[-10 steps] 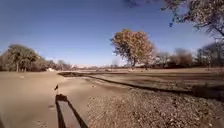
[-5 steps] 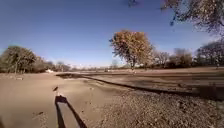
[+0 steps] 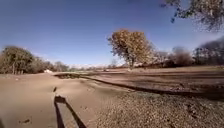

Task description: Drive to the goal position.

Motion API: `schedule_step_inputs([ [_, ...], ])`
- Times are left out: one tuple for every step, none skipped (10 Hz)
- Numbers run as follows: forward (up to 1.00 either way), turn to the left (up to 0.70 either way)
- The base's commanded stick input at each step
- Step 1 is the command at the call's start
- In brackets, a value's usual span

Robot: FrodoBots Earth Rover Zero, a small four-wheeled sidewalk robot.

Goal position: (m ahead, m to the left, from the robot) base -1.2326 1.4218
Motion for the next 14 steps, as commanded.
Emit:
schedule_step_inputs([
  [0.5, 0.0],
  [0.5, 0.0],
  [0.5, 0.0],
  [0.5, 0.0],
  [0.5, 0.0],
  [0.5, 0.0],
  [0.5, 0.0],
  [0.5, 0.0],
  [0.5, 0.0],
  [0.5, 0.0],
  [0.5, 0.0],
  [0.5, 0.0],
  [0.5, 0.0],
  [0.5, 0.0],
])
